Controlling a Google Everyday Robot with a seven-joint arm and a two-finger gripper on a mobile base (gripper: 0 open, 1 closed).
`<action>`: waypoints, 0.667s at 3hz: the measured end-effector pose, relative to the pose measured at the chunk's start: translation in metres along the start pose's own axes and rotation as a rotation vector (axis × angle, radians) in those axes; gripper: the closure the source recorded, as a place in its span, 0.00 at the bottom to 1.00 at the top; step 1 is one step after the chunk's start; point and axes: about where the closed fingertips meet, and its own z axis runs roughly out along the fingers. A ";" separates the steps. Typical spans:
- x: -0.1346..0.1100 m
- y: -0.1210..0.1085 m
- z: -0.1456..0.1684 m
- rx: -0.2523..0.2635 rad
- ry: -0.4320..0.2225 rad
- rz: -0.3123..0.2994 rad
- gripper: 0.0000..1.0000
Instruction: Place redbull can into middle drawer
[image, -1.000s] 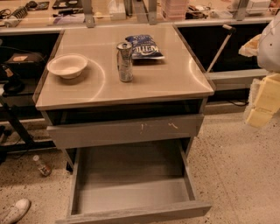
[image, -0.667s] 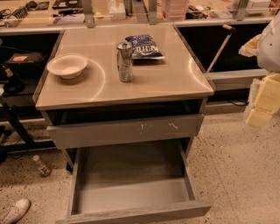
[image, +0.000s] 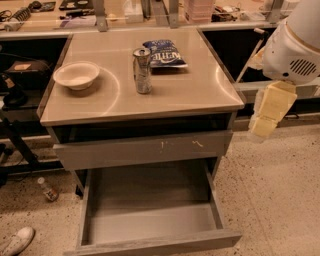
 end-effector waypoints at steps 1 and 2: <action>-0.020 -0.012 0.022 -0.047 -0.023 -0.009 0.00; -0.021 -0.012 0.024 -0.049 -0.024 -0.010 0.00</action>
Offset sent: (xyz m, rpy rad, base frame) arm 0.0189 0.0183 -0.0129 0.0277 0.0329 0.0220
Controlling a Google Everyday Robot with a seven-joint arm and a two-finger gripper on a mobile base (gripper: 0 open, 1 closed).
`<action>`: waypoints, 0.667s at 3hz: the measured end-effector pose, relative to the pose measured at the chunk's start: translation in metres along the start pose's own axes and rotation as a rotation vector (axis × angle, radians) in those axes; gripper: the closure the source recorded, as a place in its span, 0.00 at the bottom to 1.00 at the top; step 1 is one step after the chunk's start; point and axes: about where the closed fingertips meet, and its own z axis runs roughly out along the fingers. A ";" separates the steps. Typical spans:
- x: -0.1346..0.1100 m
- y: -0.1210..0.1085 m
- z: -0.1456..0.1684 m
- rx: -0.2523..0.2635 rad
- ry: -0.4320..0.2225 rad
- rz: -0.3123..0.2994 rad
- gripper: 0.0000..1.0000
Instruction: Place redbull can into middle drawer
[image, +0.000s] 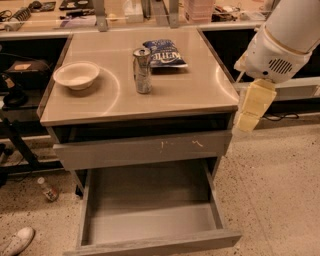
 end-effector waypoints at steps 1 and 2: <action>0.002 -0.001 -0.003 0.035 -0.032 0.007 0.00; -0.007 -0.027 0.007 0.081 -0.147 0.073 0.00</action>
Offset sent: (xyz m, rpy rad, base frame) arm 0.0812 0.0066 -0.0050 0.3131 -0.1944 -0.1610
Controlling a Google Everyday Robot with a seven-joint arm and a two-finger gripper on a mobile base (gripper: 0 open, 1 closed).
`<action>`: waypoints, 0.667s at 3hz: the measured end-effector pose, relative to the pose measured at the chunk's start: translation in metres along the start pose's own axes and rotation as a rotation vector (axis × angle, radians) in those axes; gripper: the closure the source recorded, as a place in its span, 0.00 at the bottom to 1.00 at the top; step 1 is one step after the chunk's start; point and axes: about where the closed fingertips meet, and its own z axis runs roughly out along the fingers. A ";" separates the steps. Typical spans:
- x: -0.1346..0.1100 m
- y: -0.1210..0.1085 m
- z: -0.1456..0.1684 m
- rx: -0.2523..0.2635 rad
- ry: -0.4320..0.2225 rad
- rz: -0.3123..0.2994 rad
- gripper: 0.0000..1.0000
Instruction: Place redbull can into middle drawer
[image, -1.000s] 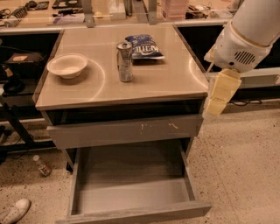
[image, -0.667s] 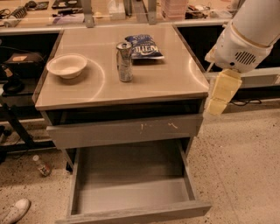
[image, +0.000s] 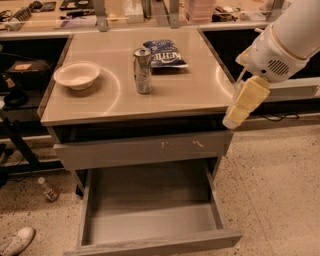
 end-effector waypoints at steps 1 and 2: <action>-0.019 -0.036 0.019 0.039 -0.091 0.052 0.00; -0.036 -0.071 0.036 0.046 -0.146 0.078 0.00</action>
Offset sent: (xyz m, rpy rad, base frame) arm 0.1378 0.0264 -0.0020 0.2205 -0.0916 -0.0848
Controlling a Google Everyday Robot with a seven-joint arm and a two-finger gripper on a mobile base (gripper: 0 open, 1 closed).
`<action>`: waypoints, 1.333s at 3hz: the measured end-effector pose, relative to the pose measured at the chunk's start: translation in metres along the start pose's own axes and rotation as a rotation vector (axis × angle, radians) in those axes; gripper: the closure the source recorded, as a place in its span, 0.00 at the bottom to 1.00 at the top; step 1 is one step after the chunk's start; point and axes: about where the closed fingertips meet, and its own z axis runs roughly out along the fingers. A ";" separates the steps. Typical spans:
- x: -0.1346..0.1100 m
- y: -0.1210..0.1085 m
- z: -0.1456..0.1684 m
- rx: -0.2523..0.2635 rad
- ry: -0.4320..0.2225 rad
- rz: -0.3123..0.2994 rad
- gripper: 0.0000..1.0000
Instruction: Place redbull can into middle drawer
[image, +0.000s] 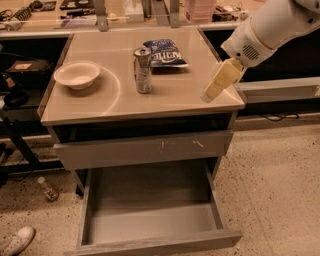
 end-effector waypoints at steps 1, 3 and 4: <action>-0.043 -0.030 0.062 -0.080 -0.065 0.026 0.00; -0.046 -0.030 0.071 -0.071 -0.129 0.032 0.00; -0.071 -0.027 0.095 -0.083 -0.224 0.029 0.00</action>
Offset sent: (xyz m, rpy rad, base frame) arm 0.0886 0.0751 -0.0291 0.1289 0.0872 0.0731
